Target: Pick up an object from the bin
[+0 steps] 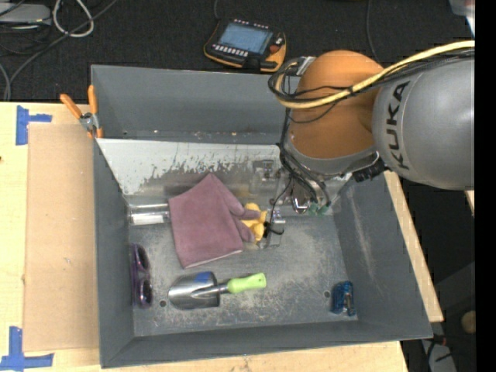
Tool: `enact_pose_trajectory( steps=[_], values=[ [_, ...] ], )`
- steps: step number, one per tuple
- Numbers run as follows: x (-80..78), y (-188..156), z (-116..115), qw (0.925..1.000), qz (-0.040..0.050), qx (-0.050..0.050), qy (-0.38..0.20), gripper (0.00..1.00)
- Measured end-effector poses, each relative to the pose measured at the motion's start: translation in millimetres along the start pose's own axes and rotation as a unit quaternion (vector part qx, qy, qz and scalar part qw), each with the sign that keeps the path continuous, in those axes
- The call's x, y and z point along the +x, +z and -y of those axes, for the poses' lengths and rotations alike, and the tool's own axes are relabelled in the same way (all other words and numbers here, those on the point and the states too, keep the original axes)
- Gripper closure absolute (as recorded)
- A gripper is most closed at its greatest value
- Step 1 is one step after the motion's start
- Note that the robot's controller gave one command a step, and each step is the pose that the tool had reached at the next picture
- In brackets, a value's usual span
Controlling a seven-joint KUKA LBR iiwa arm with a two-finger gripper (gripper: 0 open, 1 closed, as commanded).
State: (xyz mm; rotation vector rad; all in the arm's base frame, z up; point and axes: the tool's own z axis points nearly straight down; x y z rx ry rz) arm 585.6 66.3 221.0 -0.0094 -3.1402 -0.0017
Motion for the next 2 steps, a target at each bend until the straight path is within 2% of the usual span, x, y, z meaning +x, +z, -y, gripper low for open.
enact_pose_trajectory(
  steps=[1, 2],
  values=[
    [0.0, 0, 0, 1.0000, 0.0000, 0.000, 0.000, 0.00],
    [-19.0, 80, 0, 0.9962, 0.0011, 0.000, -0.087, 0.00]
  ],
)
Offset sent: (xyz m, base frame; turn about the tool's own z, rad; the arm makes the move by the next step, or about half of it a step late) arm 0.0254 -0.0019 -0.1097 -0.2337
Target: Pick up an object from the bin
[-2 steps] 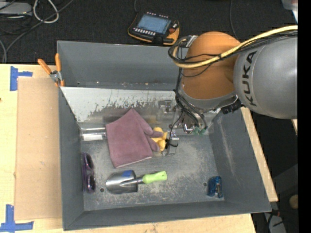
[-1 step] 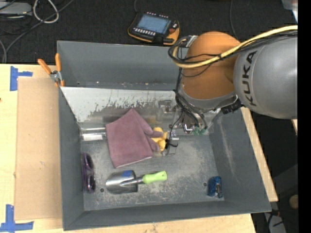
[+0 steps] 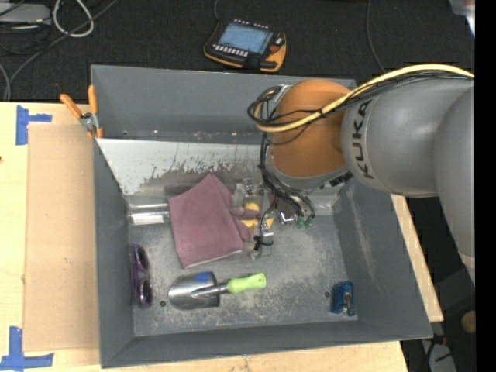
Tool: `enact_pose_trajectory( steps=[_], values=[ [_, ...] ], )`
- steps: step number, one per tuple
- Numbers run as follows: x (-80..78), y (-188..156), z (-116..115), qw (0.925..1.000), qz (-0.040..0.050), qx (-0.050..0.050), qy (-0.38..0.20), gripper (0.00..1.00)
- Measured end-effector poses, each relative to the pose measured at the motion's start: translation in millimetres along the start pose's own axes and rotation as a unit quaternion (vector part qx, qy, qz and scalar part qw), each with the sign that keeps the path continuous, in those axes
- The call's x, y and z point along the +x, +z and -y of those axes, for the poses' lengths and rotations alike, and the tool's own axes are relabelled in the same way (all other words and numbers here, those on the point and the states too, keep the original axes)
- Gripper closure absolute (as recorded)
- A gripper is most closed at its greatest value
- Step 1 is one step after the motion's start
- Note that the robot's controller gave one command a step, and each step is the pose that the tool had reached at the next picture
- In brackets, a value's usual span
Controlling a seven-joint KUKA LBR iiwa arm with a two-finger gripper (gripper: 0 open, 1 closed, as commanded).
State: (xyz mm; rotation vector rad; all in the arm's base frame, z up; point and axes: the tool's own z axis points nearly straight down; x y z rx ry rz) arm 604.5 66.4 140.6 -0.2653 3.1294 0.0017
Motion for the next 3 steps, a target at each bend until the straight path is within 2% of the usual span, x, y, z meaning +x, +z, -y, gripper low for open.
enact_pose_trajectory(
  steps=[1, 2, 3],
  values=[
    [35.6, -17, -28, 1.0000, 0.0016, 0.000, -0.005, 0.00],
    [-6.3, 65, -74, 1.0000, -0.0029, -0.001, -0.009, 0.00],
    [25.2, 47, -69, 1.0000, 0.0041, 0.000, -0.006, 1.00]
  ],
)
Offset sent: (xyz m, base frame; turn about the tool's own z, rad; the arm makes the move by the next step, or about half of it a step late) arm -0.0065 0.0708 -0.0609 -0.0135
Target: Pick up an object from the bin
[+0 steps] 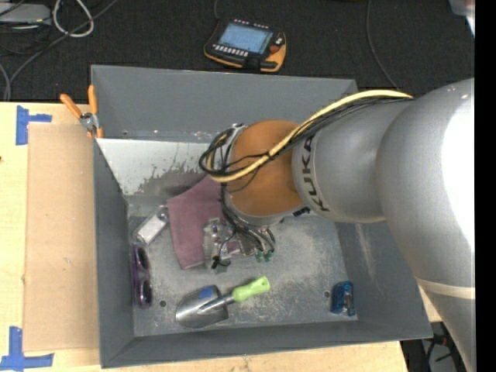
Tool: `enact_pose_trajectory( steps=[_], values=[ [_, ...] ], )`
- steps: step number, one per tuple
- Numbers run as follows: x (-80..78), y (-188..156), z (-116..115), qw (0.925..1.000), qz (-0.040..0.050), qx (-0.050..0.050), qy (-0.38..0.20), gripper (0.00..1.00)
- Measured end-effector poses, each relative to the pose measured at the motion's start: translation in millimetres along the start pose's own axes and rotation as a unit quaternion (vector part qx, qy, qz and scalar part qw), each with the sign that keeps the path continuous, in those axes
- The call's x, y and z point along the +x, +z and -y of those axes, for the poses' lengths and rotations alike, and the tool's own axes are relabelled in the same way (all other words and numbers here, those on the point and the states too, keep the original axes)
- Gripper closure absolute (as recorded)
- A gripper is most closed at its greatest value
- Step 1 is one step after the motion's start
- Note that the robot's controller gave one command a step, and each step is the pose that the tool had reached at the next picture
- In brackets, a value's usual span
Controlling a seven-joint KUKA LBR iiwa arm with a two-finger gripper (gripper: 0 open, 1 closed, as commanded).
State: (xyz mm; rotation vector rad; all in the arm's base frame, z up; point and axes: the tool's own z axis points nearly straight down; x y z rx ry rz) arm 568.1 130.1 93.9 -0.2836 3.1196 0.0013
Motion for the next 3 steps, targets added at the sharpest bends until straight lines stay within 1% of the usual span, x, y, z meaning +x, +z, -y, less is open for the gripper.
enact_pose_trajectory(
  steps=[1, 2, 3],
  values=[
    [0.0, 0, 0, 1.0000, 0.0000, 0.000, 0.000, 1.00],
    [-6.8, -111, 4, 1.0000, -0.0012, 0.000, 0.000, 0.00],
    [-9.9, -128, 5, 1.0000, 0.0045, 0.000, 0.001, 0.00]
  ],
)
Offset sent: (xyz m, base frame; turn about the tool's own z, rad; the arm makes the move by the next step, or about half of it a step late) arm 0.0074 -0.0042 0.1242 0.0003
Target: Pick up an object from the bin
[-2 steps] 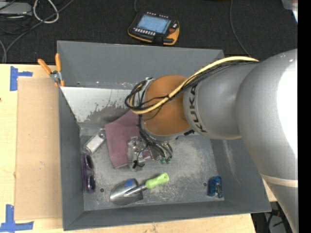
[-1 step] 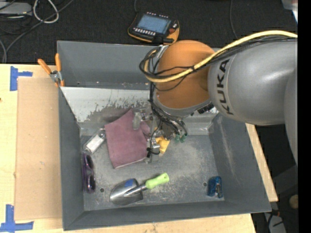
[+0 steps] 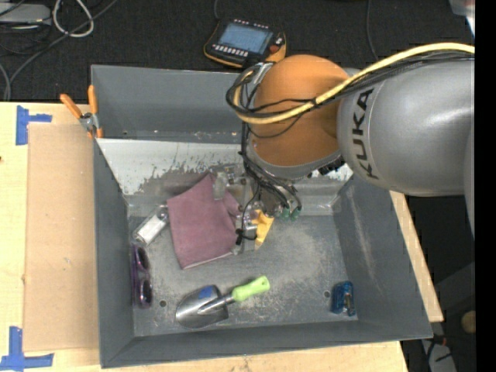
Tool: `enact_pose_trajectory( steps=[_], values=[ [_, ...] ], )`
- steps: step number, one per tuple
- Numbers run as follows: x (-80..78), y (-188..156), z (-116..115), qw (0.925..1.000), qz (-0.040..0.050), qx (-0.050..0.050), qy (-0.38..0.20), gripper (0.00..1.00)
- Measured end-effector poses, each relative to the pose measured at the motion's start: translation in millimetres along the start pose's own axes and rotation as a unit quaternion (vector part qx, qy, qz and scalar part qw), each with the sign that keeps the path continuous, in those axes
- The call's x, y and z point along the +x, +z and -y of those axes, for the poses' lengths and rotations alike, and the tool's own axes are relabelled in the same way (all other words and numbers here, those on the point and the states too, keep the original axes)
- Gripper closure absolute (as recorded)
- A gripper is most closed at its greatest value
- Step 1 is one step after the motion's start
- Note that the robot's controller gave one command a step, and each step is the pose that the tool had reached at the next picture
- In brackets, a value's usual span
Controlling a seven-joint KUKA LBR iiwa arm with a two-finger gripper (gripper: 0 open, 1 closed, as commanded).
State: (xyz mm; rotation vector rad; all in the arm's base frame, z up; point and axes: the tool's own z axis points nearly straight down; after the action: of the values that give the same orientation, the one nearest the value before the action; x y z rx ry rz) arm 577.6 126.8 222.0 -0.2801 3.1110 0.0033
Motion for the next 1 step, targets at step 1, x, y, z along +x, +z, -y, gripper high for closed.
enact_pose_trajectory(
  steps=[1],
  values=[
    [35.9, 30.4, -7.8, 0.9913, -0.0021, -0.001, -0.132, 0.00]
  ],
)
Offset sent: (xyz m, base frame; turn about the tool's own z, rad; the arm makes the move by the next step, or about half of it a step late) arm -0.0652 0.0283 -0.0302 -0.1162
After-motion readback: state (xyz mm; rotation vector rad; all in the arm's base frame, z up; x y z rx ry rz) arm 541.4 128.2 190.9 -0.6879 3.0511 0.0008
